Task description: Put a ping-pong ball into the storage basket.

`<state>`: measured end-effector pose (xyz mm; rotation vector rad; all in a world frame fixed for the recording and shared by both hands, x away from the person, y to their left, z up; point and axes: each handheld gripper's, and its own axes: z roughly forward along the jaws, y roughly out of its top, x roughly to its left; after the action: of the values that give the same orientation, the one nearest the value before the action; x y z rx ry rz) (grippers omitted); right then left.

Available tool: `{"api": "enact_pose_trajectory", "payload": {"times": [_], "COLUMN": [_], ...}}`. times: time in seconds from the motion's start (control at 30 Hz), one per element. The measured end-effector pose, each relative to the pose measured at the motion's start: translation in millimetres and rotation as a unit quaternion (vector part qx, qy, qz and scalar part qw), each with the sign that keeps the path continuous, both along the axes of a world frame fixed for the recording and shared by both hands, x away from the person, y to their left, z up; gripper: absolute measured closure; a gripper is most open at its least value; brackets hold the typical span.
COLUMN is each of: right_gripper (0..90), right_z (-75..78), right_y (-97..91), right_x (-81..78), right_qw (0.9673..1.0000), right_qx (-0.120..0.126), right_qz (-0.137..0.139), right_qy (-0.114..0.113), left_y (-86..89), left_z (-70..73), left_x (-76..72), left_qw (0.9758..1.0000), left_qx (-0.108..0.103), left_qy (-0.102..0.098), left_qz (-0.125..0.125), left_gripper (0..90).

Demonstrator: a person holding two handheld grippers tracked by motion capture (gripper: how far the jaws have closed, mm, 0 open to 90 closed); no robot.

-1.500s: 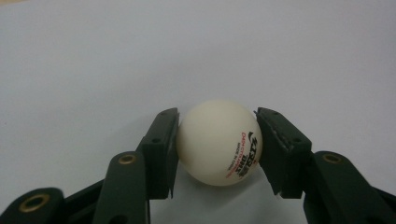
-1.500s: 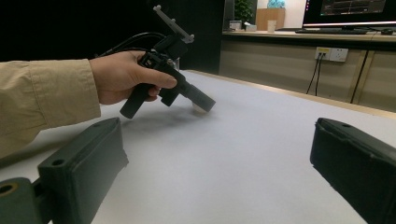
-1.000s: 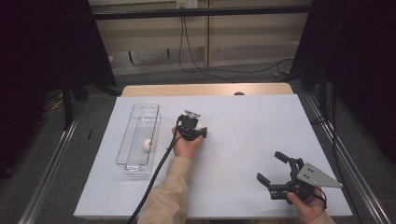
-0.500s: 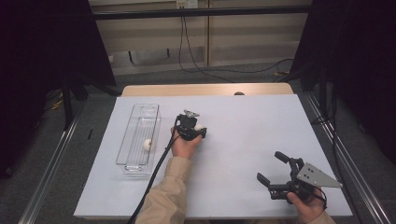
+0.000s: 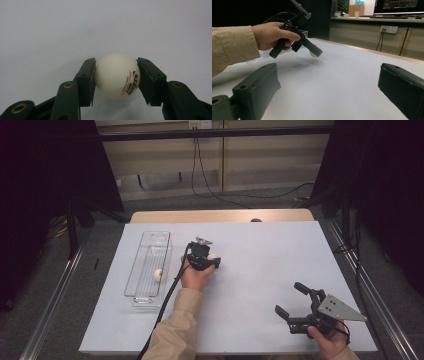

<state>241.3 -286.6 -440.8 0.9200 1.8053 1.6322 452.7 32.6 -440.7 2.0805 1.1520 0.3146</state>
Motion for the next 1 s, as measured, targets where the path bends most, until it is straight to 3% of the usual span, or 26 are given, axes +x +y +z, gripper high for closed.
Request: {"api": "enact_pose_trajectory", "payload": {"times": [1.0], "right_gripper": [2.5], "right_z": [0.2], "right_y": [-0.2], "right_x": [-0.2], "right_qw": [1.0], "right_qx": [0.0], "right_qz": [0.0], "right_qy": [-0.001], "left_y": [12.3], "left_z": [20.3], "left_x": [-9.8], "left_qw": [0.9998], "left_qx": [0.0], "left_qy": [0.012], "left_qz": [-0.013], "left_gripper": [51.1]}}
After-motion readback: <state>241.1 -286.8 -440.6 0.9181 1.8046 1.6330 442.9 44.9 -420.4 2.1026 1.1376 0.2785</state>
